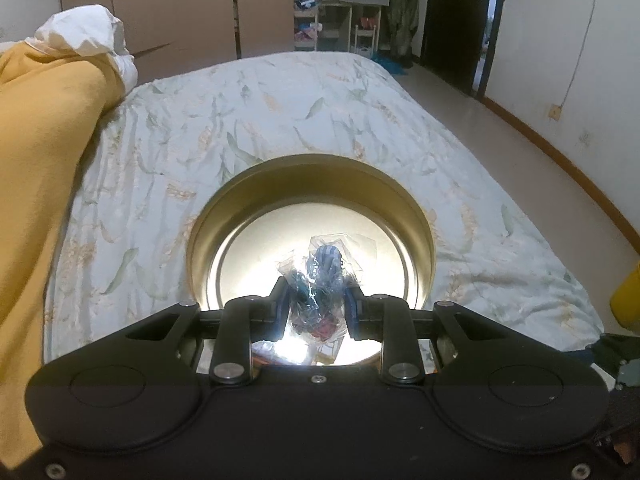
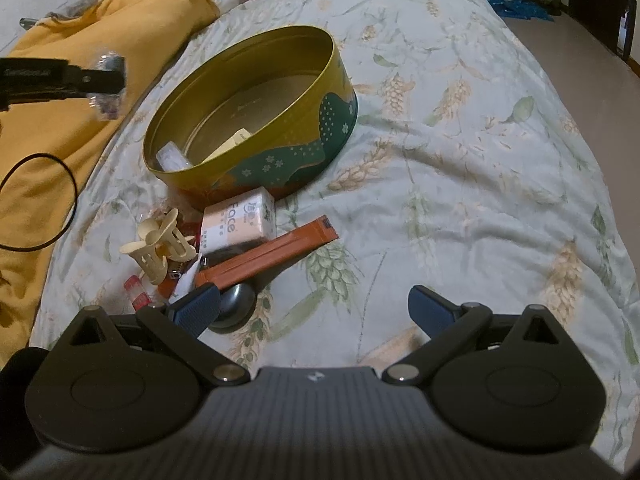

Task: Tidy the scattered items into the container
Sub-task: 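Lower the bag into the tin and open the left gripper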

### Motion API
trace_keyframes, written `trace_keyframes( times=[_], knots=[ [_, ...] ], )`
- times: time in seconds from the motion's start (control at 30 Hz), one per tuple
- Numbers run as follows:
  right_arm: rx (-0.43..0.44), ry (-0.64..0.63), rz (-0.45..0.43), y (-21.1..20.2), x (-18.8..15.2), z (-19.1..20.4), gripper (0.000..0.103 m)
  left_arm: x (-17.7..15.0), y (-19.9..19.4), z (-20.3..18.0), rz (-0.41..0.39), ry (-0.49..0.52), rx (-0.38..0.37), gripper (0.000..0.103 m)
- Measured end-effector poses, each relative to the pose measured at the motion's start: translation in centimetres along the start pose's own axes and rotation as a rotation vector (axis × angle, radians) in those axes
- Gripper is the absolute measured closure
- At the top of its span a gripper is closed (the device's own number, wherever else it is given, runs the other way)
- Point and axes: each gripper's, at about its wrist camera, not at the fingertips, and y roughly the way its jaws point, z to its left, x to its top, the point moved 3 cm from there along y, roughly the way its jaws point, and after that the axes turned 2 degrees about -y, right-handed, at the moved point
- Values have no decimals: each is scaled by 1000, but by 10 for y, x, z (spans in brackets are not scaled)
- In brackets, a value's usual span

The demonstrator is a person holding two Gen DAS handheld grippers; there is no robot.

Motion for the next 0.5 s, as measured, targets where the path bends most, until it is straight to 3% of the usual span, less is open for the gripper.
trace_keyframes(
  times=[0.5],
  knots=[
    [3,19,5,6,1,-3,0,17,56,-12,32,45,57,77]
  ],
)
